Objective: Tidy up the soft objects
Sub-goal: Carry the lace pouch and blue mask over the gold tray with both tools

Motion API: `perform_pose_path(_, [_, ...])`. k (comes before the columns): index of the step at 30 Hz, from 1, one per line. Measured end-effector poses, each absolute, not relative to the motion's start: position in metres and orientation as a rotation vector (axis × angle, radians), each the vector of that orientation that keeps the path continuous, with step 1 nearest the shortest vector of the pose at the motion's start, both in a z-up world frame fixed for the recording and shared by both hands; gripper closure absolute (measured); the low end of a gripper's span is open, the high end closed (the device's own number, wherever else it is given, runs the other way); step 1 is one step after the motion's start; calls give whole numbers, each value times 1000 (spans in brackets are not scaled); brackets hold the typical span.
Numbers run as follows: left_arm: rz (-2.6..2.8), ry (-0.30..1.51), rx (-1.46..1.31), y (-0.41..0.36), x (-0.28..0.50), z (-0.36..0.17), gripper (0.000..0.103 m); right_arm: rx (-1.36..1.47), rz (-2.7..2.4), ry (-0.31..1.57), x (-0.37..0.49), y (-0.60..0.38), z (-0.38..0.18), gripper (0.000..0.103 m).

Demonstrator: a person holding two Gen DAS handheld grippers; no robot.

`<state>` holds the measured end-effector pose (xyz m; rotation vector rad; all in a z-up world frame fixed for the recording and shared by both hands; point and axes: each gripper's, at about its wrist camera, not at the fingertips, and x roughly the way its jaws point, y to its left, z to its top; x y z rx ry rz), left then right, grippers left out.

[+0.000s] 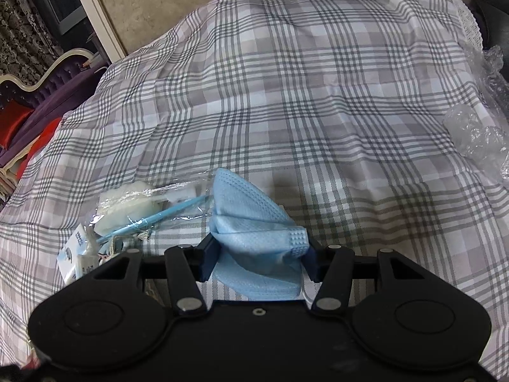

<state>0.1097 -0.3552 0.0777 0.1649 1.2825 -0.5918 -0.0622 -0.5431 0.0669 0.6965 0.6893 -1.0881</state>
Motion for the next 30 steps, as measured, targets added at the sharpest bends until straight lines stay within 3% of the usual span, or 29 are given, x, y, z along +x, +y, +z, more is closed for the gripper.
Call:
perform_pose_path(11, [-662,1275,175,-297,51,114,50,638,-865,635,-66,-479,128,50])
perform_pose_path(23, [-640,1326,152,-207,4,124,50,495,-601,777,-109,-376,164,51])
perform_pose_path(30, [-606,1367,109,-154,-13,109,50,481,-460,875,-128,-326,157,51])
